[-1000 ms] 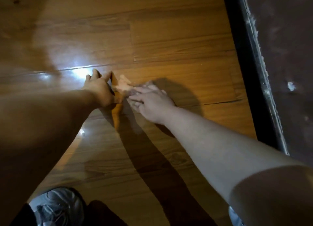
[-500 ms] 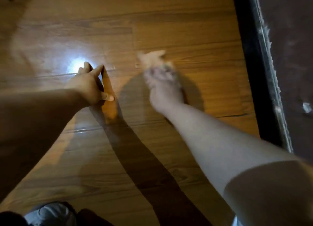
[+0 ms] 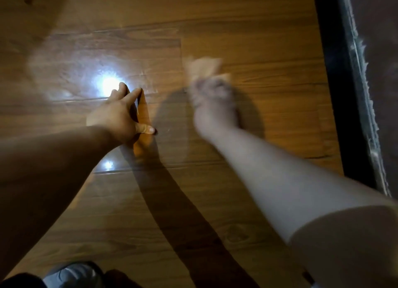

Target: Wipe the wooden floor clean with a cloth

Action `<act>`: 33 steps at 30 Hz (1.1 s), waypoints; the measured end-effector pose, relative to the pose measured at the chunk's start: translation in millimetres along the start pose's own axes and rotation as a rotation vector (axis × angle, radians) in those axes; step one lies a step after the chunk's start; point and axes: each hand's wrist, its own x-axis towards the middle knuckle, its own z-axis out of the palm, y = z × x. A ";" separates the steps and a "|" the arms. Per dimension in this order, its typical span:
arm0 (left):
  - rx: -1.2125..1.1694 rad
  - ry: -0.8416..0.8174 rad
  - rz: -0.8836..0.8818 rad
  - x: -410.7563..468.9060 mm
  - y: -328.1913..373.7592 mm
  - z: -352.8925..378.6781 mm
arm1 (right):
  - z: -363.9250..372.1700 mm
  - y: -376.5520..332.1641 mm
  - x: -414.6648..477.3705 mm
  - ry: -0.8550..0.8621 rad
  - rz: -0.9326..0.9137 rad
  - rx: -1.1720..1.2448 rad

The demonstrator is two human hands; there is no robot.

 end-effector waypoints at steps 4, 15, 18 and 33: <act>-0.047 0.039 -0.007 -0.4 -3.1 0.8 | 5.2 -13.8 -13.2 -0.103 -0.276 0.038; -0.080 0.029 -0.003 1.8 -3.9 3.9 | -49.2 92.8 -17.6 0.229 0.653 -0.045; -0.091 0.036 0.022 -1.0 -2.0 7.3 | -5.8 20.8 -36.2 -0.064 0.014 -0.041; -0.090 0.109 0.017 -25.1 -18.6 7.0 | -18.9 40.8 -29.5 0.000 0.228 -0.076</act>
